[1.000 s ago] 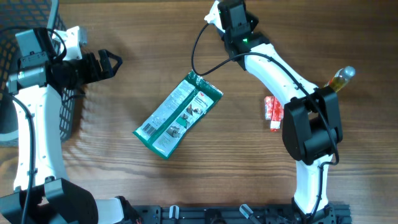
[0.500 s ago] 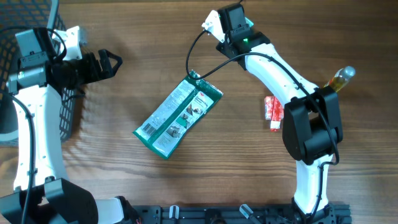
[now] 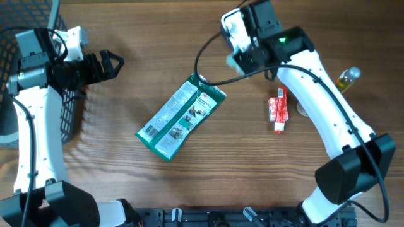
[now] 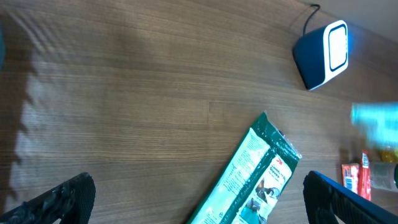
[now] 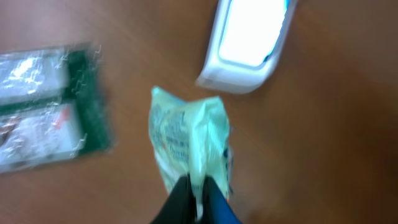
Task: Scan the item barcode
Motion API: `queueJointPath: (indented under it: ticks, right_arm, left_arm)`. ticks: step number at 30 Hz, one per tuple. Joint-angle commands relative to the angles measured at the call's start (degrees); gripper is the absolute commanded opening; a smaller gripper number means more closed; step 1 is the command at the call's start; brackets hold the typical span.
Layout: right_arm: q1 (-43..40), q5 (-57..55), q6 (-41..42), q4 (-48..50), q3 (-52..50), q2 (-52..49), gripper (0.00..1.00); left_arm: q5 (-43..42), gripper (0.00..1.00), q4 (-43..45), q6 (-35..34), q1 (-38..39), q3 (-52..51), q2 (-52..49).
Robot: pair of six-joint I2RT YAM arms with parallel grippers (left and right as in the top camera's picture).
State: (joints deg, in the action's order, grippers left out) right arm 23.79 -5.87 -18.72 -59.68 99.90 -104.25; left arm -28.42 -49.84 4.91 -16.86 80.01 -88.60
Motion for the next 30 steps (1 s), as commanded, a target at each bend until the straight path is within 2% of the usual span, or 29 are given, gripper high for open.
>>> queueJointPath:
  ticks: [1, 4, 8, 14, 15, 16, 17, 18, 20, 22, 23, 24, 25, 27, 28, 30]
  right_arm:
    - [0.1, 11.0, 7.4, -12.7, -0.2, -0.6, 0.04]
    - [0.1, 16.7, 7.3, -18.6, -2.3, -0.8, 0.04]
    - [0.1, 17.4, 7.0, -18.6, -10.7, -0.9, 0.04]
    - [0.1, 10.6, 6.9, -16.0, -17.4, -1.0, 0.04]
    - [0.1, 9.1, 6.9, -15.3, -17.6, -1.0, 0.09]
    - [0.1, 7.2, 6.9, -14.2, -17.7, -1.0, 0.19]
    - [0.1, 5.5, 7.9, -12.9, -17.8, -1.0, 0.5]
    - [0.1, 4.8, 8.9, -11.9, -17.8, -1.0, 0.69]
    - [0.1, 4.8, 11.0, -8.1, -17.8, -1.0, 0.79]
    - [0.1, 4.9, 18.2, -2.9, -17.8, -1.0, 0.76]
    - [0.1, 5.5, 23.8, -0.8, -17.8, -1.0, 0.68]
    - [0.1, 7.7, 28.9, 0.3, -17.8, -1.0, 0.52]
    - [0.1, 13.3, 32.9, 0.6, -17.8, -1.0, 0.41]
    - [0.3, 21.9, 32.9, 0.6, -18.5, -1.2, 0.4]
    - [0.7, 25.6, 33.3, 1.4, -19.7, -1.2, 0.33]
    - [1.7, 26.3, 37.6, 2.3, -21.4, -1.2, 0.27]
  left_arm:
    - [-0.5, 1.0, 0.1, 0.9, 0.1, 0.3, -0.3]
    - [-0.5, 1.0, 0.1, 0.9, 0.1, 0.3, -0.3]
    - [-0.5, 1.0, 0.1, 0.9, 0.1, 0.3, -0.3]
    - [-0.5, 1.0, 0.1, 0.9, 0.1, 0.3, -0.3]
    - [-0.5, 1.0, 0.1, 0.9, 0.1, 0.3, -0.3]
    - [-0.5, 1.0, 0.1, 0.9, 0.1, 0.3, -0.3]
    - [-0.5, 1.0, 0.1, 0.9, 0.1, 0.3, -0.3]
    - [-0.5, 1.0, 0.1, 0.9, 0.1, 0.3, -0.3]
    - [-0.5, 1.0, 0.1, 0.9, 0.1, 0.3, -0.3]
    - [-0.5, 1.0, 0.1, 0.9, 0.1, 0.3, -0.3]
    - [-0.5, 1.0, 0.1, 0.9, 0.1, 0.3, -0.3]
    - [-0.5, 1.0, 0.1, 0.9, 0.1, 0.3, -0.3]
    - [-0.5, 1.0, 0.1, 0.9, 0.1, 0.3, -0.3]
    - [-0.5, 1.0, 0.1, 0.9, 0.1, 0.3, -0.3]
    - [-0.5, 1.0, 0.1, 0.9, 0.1, 0.3, -0.3]
    - [-0.5, 1.0, 0.1, 0.9, 0.1, 0.3, -0.3]
